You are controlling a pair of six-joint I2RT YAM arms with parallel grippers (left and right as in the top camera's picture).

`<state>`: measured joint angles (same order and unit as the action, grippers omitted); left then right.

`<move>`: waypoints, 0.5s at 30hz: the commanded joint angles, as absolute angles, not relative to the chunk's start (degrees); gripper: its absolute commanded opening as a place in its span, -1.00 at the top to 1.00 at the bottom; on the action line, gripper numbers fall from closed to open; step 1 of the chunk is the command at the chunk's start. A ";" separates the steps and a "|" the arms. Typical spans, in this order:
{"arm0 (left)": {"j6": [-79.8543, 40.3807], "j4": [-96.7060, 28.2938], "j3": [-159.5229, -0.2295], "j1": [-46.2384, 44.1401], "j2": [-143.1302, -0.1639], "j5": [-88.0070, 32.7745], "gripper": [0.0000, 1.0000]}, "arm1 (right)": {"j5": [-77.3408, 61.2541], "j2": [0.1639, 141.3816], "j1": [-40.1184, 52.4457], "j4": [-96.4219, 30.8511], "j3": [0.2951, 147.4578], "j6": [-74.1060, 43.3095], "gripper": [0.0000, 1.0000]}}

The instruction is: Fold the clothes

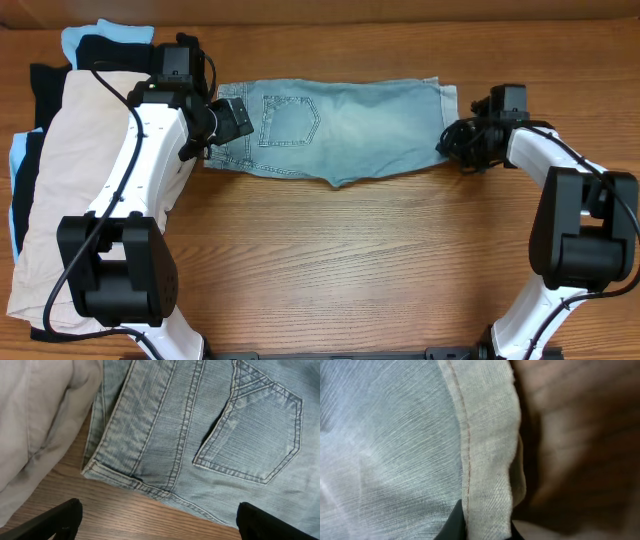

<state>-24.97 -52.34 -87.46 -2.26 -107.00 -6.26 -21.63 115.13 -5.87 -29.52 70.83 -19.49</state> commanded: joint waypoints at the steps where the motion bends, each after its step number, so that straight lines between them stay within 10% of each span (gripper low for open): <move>1: -23.73 -52.51 -86.83 -2.70 -107.59 -7.09 -1.00 | -21.98 113.69 -11.62 -33.36 72.38 -19.57 0.92; 10: -23.77 -52.49 -86.83 -2.70 -107.59 -7.16 -1.00 | -24.75 105.06 -26.46 -47.81 77.17 -10.55 0.84; 15: -23.31 -52.47 -86.70 -3.68 -107.59 -7.20 -0.99 | -25.65 104.20 -26.94 -54.70 80.84 -7.16 -0.40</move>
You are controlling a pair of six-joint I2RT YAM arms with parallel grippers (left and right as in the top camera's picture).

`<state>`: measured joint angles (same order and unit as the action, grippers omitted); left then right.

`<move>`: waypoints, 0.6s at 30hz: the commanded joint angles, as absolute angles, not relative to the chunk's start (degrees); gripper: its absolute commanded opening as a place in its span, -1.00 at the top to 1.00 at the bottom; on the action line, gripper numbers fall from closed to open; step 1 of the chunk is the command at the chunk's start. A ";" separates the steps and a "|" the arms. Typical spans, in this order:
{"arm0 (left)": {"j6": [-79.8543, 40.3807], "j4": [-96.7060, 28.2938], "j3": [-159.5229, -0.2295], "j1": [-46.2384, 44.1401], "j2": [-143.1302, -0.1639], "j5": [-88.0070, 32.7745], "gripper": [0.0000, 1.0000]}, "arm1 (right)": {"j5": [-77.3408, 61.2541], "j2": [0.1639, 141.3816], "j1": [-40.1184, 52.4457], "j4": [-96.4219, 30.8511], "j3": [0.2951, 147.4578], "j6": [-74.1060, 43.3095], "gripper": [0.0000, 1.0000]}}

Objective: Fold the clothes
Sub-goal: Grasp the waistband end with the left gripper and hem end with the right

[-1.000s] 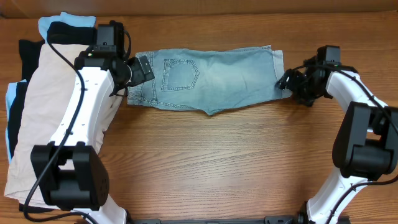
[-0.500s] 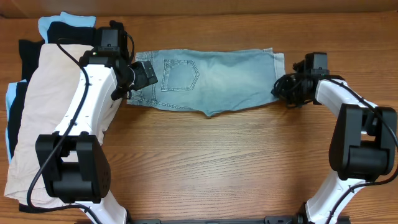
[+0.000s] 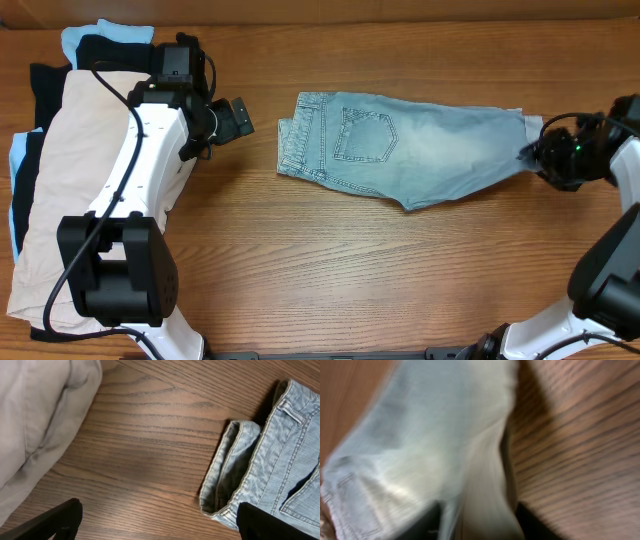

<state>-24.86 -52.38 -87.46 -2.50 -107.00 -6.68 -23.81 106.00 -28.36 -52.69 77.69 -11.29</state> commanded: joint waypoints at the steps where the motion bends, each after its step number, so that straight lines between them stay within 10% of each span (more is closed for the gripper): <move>1: -22.28 -52.42 -86.63 -4.01 -107.63 -7.44 -0.99 | -25.58 104.20 -26.70 -56.03 81.97 -6.74 -0.47; 18: 0.49 -43.68 -86.61 -9.34 -124.38 -27.38 -1.00 | -24.01 103.94 -20.75 -67.57 95.70 -3.11 -0.68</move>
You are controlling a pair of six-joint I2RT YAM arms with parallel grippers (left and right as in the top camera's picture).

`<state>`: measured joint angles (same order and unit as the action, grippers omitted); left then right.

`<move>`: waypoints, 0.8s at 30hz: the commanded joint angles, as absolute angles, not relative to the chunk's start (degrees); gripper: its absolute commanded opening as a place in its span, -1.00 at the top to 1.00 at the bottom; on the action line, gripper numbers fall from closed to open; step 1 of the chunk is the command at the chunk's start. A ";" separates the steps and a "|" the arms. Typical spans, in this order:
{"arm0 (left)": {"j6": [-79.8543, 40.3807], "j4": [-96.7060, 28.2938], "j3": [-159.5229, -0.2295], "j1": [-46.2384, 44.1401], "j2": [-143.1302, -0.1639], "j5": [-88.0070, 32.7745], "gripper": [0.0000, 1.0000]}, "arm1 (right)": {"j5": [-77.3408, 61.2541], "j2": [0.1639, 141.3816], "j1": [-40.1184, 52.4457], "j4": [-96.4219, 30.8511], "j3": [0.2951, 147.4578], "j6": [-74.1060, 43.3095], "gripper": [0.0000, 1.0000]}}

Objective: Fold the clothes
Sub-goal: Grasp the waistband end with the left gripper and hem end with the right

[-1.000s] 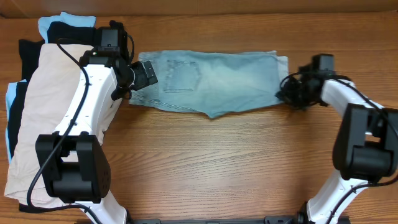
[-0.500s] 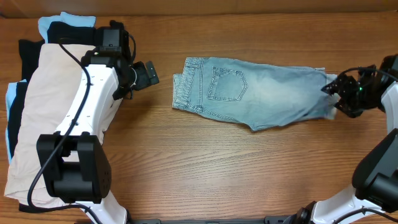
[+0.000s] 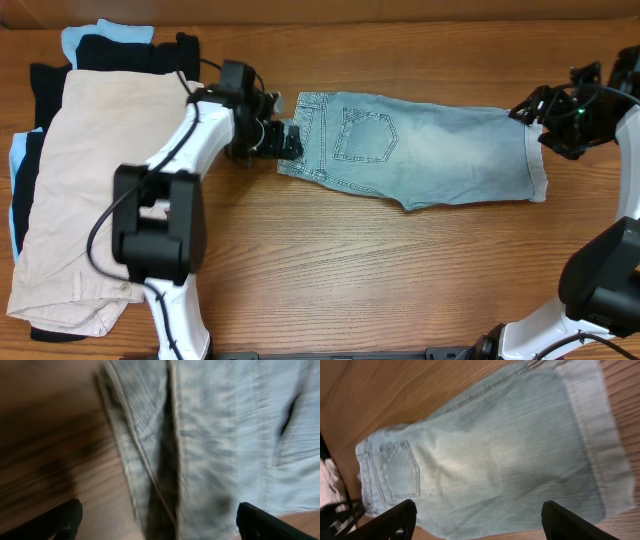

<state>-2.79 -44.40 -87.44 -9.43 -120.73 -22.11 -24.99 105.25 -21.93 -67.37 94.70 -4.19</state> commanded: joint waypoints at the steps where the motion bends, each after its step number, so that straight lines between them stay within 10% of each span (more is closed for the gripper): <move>1: 0.51 -43.46 -86.61 -9.34 -125.19 -27.81 -1.00 | -23.44 103.94 -20.53 -67.75 95.70 -3.14 -0.67; 12: 0.56 -38.89 -86.61 -11.44 -128.46 -31.20 -0.96 | -22.63 103.94 -20.08 -68.05 95.70 -3.20 -0.67; 14: -0.27 -37.85 -86.61 -12.45 -129.47 -31.05 -0.71 | -22.61 103.94 -19.75 -68.03 95.70 -3.20 -0.68; 19: -7.99 -37.45 -86.61 -13.13 -130.63 -22.85 0.78 | -22.59 103.94 -17.87 -66.85 95.57 -3.18 -0.67; 24: -11.18 -40.29 -88.71 -10.92 -130.23 -19.29 0.92 | -22.59 104.01 -15.25 -63.55 94.26 -3.20 -0.67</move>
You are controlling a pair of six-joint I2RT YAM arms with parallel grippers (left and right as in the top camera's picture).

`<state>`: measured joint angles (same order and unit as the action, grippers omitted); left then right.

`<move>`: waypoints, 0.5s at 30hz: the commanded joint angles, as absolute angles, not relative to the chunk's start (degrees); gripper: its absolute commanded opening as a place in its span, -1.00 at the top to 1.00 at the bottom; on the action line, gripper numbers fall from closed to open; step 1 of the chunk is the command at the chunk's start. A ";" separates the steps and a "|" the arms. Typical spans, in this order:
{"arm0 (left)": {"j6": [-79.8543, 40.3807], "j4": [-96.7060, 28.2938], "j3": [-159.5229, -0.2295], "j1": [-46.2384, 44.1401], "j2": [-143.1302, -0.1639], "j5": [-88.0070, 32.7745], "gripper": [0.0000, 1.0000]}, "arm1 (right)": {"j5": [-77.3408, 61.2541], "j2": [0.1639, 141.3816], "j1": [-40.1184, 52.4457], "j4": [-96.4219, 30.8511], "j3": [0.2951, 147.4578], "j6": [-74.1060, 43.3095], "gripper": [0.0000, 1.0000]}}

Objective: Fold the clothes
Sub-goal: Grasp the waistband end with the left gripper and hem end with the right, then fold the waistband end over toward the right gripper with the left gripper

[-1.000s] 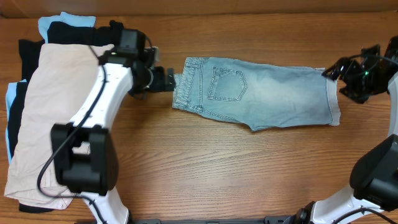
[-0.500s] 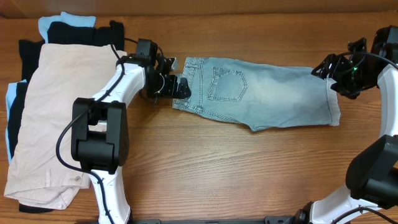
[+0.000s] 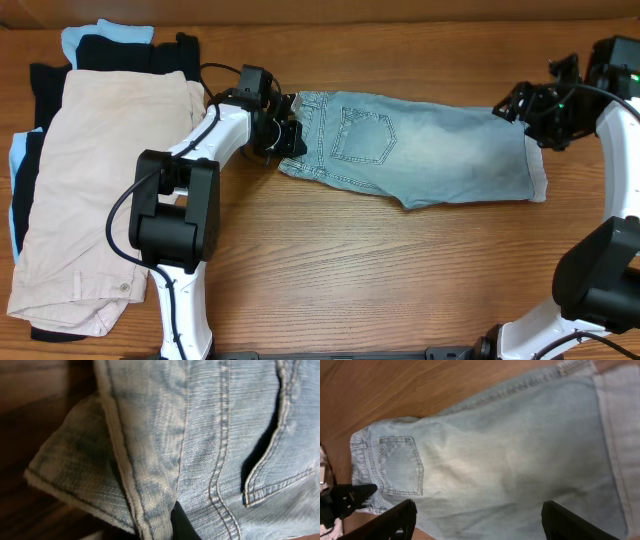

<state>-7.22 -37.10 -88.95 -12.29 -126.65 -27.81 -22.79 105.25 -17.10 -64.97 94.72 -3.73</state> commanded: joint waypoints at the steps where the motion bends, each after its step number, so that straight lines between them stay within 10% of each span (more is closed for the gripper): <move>1: -11.16 -42.33 -90.00 -10.22 -129.97 -19.29 0.92 | -22.59 104.07 -14.70 -63.11 94.02 -3.20 -0.66; 3: -10.59 -46.98 -92.99 -8.80 -129.25 -19.27 0.92 | -22.59 104.62 -13.50 -62.61 93.95 -3.20 -0.55; 11: -2.61 -71.00 -110.96 -5.54 -124.64 -12.34 0.92 | -22.59 110.45 -7.94 -59.42 93.89 -4.69 0.92; 15: -1.83 -79.46 -118.32 -5.93 -123.57 -8.36 0.92 | -23.24 115.63 -5.45 -58.26 93.80 -6.00 0.92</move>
